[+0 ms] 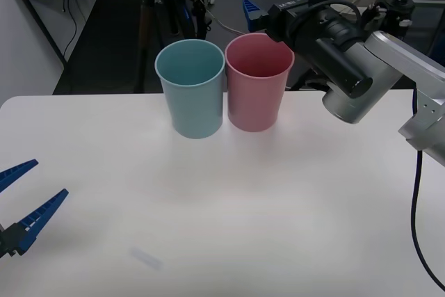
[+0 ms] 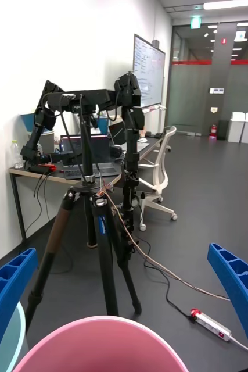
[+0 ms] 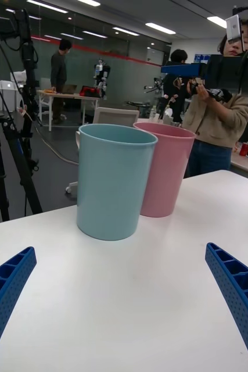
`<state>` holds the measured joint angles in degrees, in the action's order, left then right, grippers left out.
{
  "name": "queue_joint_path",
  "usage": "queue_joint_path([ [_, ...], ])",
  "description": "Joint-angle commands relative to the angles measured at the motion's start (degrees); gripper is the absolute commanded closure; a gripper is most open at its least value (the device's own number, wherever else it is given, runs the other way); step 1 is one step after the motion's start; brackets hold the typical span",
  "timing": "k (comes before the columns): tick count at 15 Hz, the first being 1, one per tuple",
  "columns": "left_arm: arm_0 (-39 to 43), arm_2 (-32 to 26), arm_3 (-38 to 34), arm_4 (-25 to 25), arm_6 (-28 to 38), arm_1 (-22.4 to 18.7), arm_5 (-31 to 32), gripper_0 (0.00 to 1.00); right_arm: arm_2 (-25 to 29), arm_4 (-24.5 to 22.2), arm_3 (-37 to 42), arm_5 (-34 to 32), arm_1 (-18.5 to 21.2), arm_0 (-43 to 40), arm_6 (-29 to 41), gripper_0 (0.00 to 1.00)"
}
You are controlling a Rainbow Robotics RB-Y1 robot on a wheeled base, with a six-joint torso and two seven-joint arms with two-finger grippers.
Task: Grasp the object on the table and drop it into the matching bin: aluminum can to the light blue bin, PET bottle to the pink bin.
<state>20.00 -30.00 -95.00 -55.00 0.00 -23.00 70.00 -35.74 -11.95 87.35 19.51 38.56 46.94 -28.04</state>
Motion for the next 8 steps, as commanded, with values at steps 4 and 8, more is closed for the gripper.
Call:
queue_joint_path([
  [4,0.0,0.0,0.0,0.0,0.0,0.0,0.0,0.00,0.3,2.2,1.9,-1.0,1.7,-0.6,-0.6,0.00],
  [8,0.0,0.0,0.0,0.0,0.0,0.0,0.0,0.00,1.3,5.3,7.6,-2.3,6.0,-3.3,-2.0,0.00],
])
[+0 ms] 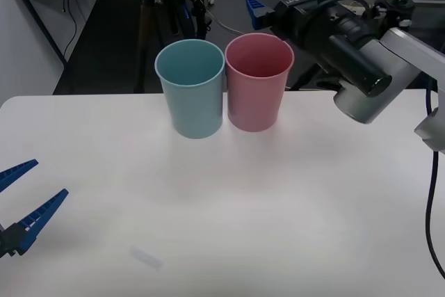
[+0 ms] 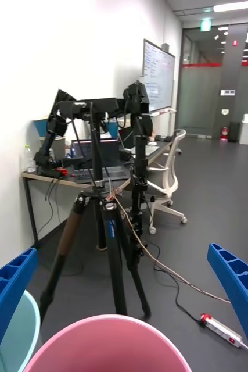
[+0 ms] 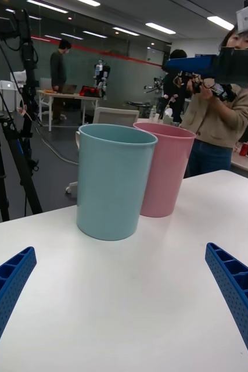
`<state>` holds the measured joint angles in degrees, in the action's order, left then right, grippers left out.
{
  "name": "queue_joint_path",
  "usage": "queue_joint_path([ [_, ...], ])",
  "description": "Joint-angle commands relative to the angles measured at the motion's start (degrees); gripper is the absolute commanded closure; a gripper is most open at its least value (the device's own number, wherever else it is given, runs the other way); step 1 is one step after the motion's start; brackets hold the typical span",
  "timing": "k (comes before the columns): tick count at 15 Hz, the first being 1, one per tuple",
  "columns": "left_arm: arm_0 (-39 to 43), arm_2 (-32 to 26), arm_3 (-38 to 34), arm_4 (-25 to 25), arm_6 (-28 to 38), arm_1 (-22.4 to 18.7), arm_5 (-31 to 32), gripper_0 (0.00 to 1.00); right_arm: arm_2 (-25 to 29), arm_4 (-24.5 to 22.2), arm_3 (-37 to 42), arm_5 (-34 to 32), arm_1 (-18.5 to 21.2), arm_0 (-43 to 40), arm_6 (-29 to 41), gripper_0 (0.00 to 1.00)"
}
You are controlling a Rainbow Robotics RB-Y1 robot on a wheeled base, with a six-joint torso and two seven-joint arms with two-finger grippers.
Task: Grasp the object on the table and drop it into the matching bin: aluminum can to the light blue bin, PET bottle to the pink bin.
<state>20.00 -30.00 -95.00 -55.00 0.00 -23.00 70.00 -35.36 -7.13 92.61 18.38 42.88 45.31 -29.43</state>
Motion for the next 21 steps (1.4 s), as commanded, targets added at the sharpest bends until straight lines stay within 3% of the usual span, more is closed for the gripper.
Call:
queue_joint_path([
  [1,0.0,0.0,0.0,0.0,0.0,0.0,0.0,0.00,1.8,0.7,3.8,-2.9,2.7,-3.1,-1.0,0.00],
  [6,0.0,0.0,0.0,0.0,0.0,0.0,0.0,0.00,3.5,3.5,11.3,-8.4,10.5,-9.1,-1.4,0.00],
  [11,0.0,0.0,0.0,0.0,0.0,0.0,0.0,0.00,8.7,1.8,15.1,-19.1,15.8,-18.5,-1.6,0.00],
  [16,0.0,0.0,0.0,0.0,0.0,0.0,0.0,0.00,14.5,-1.2,15.7,-28.7,16.7,-27.8,-1.9,0.00],
  [21,0.0,0.0,0.0,0.0,0.0,0.0,0.0,0.00,21.4,-9.6,15.7,-39.3,16.4,-39.2,-1.9,0.00],
])
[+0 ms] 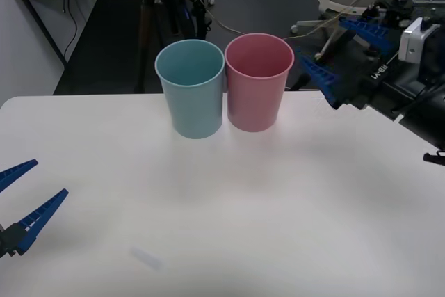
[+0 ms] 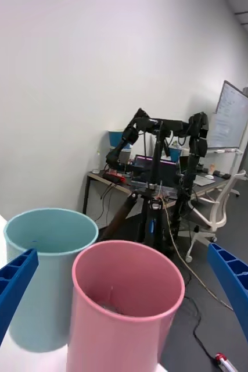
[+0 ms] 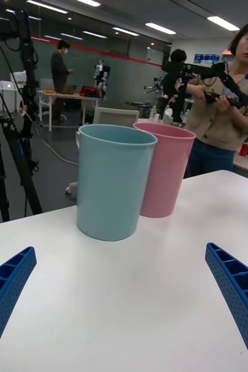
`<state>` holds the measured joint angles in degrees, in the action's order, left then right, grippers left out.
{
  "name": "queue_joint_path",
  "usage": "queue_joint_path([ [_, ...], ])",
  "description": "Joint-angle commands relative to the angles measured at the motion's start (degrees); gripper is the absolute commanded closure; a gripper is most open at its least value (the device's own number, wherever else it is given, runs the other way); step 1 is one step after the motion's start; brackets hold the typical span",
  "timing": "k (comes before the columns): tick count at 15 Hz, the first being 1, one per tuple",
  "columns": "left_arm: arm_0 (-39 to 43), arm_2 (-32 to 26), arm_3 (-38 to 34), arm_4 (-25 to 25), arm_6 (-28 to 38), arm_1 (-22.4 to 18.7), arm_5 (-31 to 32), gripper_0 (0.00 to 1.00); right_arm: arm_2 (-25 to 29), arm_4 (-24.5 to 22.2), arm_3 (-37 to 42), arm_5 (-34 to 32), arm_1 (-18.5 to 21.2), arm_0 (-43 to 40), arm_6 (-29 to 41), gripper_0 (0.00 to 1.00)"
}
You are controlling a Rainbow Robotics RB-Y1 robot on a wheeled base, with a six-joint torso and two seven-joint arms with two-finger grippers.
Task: Grasp the object on the table and drop it into the matching bin: aluminum can to the light blue bin, PET bottle to the pink bin.
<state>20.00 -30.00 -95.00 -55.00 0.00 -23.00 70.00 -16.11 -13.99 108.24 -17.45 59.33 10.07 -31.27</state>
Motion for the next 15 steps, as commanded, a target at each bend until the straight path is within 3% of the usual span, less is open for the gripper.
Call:
queue_joint_path([
  [1,0.0,0.0,0.0,0.0,0.0,0.0,0.0,0.00,3.1,-3.8,0.0,-5.3,-0.4,-5.9,-0.1,0.00],
  [5,0.0,0.0,0.0,0.0,0.0,0.0,0.0,0.00,7.9,-11.4,-0.4,-12.3,-4.2,-13.7,0.1,0.00],
  [10,0.0,0.0,0.0,0.0,0.0,0.0,0.0,0.00,14.2,-22.5,-1.1,-20.8,-14.2,-21.2,0.9,0.00],
  [15,0.0,0.0,0.0,0.0,0.0,0.0,0.0,0.00,17.9,-30.7,-1.1,-26.1,-20.8,-26.0,1.7,0.00],
])
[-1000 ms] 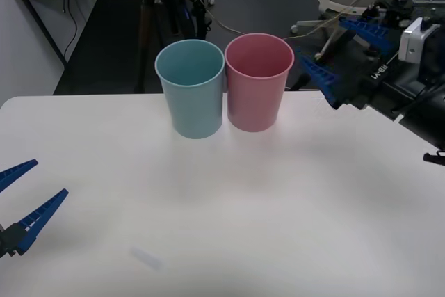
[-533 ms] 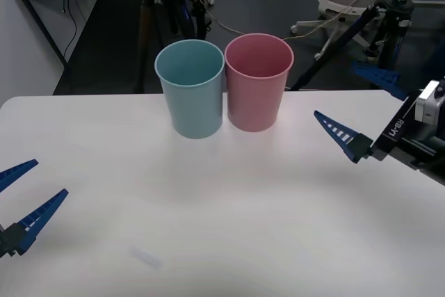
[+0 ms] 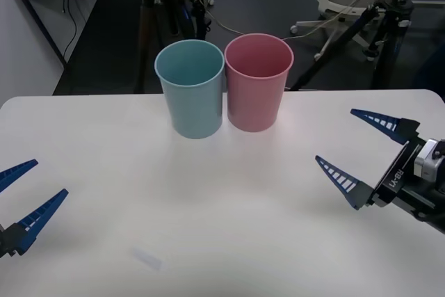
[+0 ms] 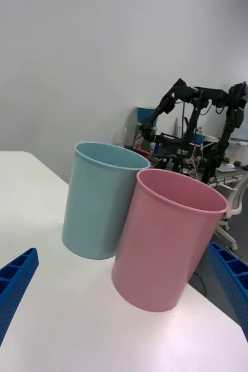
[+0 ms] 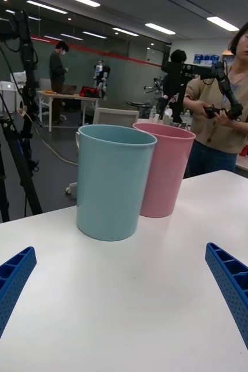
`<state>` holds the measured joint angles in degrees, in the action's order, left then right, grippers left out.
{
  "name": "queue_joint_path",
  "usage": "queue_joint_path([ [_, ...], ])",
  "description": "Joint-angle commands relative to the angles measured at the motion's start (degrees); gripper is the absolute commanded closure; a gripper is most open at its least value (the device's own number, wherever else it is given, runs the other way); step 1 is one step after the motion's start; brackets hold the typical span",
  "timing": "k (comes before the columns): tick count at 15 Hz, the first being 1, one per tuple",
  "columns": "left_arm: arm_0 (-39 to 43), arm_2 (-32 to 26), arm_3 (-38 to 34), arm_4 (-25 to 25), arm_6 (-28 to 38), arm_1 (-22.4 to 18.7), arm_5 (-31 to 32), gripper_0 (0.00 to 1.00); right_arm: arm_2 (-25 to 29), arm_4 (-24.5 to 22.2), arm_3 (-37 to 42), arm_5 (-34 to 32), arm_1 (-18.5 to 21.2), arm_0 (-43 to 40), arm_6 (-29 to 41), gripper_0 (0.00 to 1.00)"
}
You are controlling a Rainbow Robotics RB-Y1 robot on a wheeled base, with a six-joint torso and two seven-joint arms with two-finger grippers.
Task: Grasp the object on the table and drop it into the matching bin: aluminum can to the light blue bin, PET bottle to the pink bin.
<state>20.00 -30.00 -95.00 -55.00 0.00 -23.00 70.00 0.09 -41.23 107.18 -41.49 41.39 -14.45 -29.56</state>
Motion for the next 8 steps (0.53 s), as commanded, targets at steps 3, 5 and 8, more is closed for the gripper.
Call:
queue_joint_path([
  [3,0.0,0.0,0.0,0.0,0.0,0.0,0.0,0.00,3.1,-7.5,0.0,-3.7,-6.1,-3.0,0.8,0.00],
  [5,0.0,0.0,0.0,0.0,0.0,0.0,0.0,0.00,3.1,-7.9,0.0,-3.9,-6.4,-3.7,1.6,0.00],
  [8,0.0,0.0,0.0,0.0,0.0,0.0,0.0,0.00,3.1,-8.1,0.0,-5.2,-6.6,-5.2,3.3,0.00],
])
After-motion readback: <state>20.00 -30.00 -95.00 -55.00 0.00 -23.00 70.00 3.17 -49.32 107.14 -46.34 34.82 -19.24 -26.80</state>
